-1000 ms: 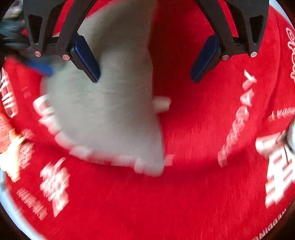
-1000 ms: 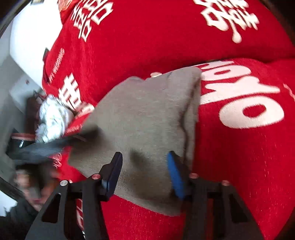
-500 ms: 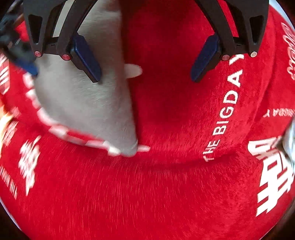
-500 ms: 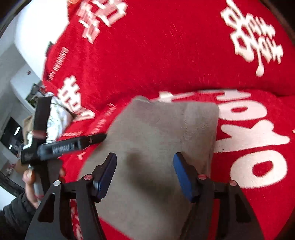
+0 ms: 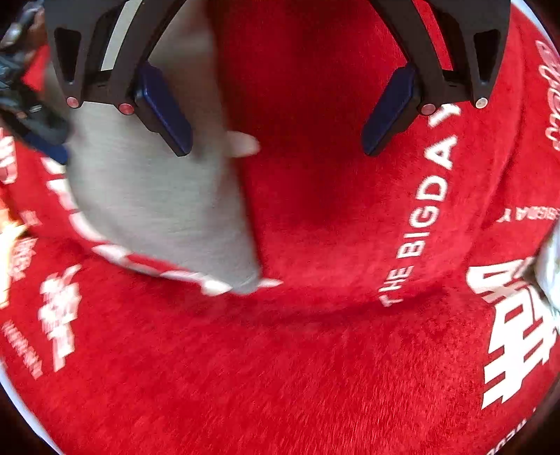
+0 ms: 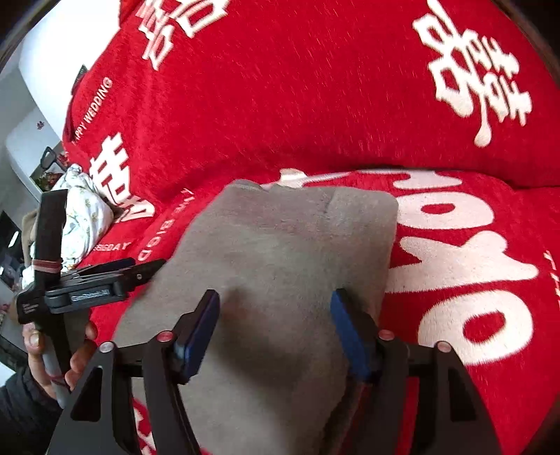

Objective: Fold small clothes
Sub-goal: 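Grasp the folded sweater edge with the left tool while the right tool grasps beside it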

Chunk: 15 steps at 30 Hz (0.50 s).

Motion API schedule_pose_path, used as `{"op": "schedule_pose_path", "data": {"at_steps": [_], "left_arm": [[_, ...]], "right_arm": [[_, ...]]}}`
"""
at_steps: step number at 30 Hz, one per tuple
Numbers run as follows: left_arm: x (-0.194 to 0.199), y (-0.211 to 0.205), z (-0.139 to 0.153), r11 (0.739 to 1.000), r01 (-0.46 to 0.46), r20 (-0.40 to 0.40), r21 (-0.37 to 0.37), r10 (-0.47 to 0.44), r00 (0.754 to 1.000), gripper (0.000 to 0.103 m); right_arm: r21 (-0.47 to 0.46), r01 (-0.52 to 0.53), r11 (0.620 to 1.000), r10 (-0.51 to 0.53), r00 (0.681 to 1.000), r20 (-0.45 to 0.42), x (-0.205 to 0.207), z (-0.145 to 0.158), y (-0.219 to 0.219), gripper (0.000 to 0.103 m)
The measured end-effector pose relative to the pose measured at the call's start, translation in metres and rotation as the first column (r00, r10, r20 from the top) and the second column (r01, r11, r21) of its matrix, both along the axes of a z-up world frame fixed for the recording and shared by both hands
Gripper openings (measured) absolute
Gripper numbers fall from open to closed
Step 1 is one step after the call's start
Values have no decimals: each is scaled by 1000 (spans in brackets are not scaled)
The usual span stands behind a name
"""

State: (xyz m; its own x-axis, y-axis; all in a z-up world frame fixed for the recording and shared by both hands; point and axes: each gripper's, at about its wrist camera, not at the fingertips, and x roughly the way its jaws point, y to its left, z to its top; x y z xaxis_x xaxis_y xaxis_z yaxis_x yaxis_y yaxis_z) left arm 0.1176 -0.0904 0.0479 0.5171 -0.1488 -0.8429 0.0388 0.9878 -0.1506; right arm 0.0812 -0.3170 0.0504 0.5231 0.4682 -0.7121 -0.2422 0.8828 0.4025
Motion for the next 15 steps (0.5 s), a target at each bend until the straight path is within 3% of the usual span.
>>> {"op": "schedule_pose_path", "data": {"at_steps": [3,5,7,15], "left_arm": [[-21,-11,10,998,56,54,-30,-55,997,98],[-27,-24,5,997,74,55,36,-76,996,99],[-27,-29,2,996,76,44,55,-79,996,99],[-37,-29,36,990,136,110,30,-138,984,99]], "right_arm": [[-39,-32,999,33,999,33,-17,6,9,79],[-98,-41,994,43,999,17,-22,-2,15,79],[-121,-38,992,41,999,18,-25,-5,15,79],[-72,126,989,-124,992,19,-33,18,-37,83]]}}
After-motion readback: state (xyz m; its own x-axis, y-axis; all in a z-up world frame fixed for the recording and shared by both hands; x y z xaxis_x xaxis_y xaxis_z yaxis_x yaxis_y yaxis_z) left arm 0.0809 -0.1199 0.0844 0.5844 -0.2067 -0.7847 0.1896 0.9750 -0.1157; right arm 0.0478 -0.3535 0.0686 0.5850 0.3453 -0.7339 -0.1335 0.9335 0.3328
